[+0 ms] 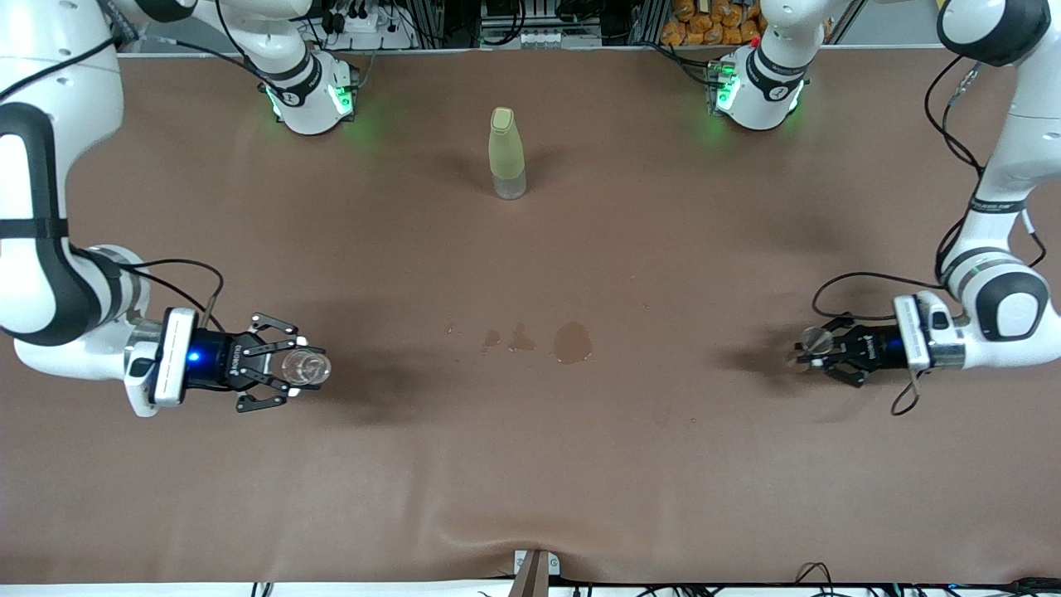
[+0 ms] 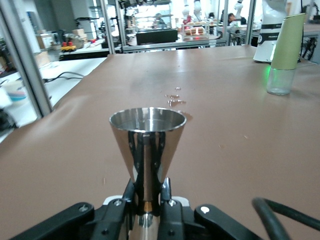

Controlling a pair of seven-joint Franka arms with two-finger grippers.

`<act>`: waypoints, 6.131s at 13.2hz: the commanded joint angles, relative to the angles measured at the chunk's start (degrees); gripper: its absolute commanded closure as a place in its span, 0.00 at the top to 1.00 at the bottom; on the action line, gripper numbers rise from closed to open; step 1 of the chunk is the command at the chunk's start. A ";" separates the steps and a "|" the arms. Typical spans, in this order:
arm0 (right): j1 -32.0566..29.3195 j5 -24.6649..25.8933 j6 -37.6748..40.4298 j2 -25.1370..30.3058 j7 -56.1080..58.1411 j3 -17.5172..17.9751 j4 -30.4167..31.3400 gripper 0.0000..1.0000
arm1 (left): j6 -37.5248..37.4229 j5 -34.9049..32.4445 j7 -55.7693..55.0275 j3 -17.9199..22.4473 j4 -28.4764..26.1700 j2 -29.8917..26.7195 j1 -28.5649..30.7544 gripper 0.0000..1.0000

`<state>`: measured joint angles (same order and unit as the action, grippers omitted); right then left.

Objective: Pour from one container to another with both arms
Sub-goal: 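Carry the glass cup and jigger toward each other at table center, then raise the glass cup above the jigger with the right gripper, then tilt the glass cup with the right gripper, pouring into the jigger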

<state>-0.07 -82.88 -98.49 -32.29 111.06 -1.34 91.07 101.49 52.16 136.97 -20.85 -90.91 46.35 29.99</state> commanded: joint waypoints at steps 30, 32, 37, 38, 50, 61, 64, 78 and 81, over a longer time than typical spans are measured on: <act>25.30 -29.26 -20.51 18.67 -4.63 0.11 29.16 0.24 | 35.18 49.43 10.78 1.43 4.25 5.86 -49.50 0.00; 25.91 -29.44 -21.21 18.23 -1.65 0.11 28.99 0.24 | 35.18 50.67 11.13 1.43 4.07 5.68 -49.41 0.00; 28.88 -35.56 -22.62 17.71 1.09 0.11 28.46 0.23 | 35.18 51.02 11.39 1.43 4.07 5.68 -49.50 0.00; 30.12 -37.68 -24.36 17.53 1.09 0.02 27.50 0.24 | 35.18 51.02 11.39 1.43 4.07 5.68 -49.50 0.00; 30.57 -45.69 -27.11 8.30 -0.67 0.11 22.48 0.23 | 35.18 52.78 11.65 1.34 4.07 5.68 -50.03 0.00; 35.23 -55.18 -32.91 9.35 -9.11 0.28 25.12 0.23 | 35.18 52.69 11.65 1.43 3.89 5.77 -49.41 0.00; 35.23 -57.21 -32.91 9.53 -12.61 0.29 25.12 0.23 | 35.09 52.61 11.83 1.43 3.72 5.77 -49.06 0.00; 38.13 -60.99 -42.04 10.50 -22.46 0.72 23.98 0.22 | 34.92 52.60 11.92 1.43 3.28 5.94 -48.36 0.00; 38.13 -64.24 -42.31 10.41 -24.31 1.34 23.45 0.22 | 34.83 52.69 12.97 1.43 2.58 5.94 -48.10 0.00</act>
<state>37.51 -144.10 -139.74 -22.91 87.91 -0.22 114.77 136.00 102.76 147.27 -19.11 -87.77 52.38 -18.47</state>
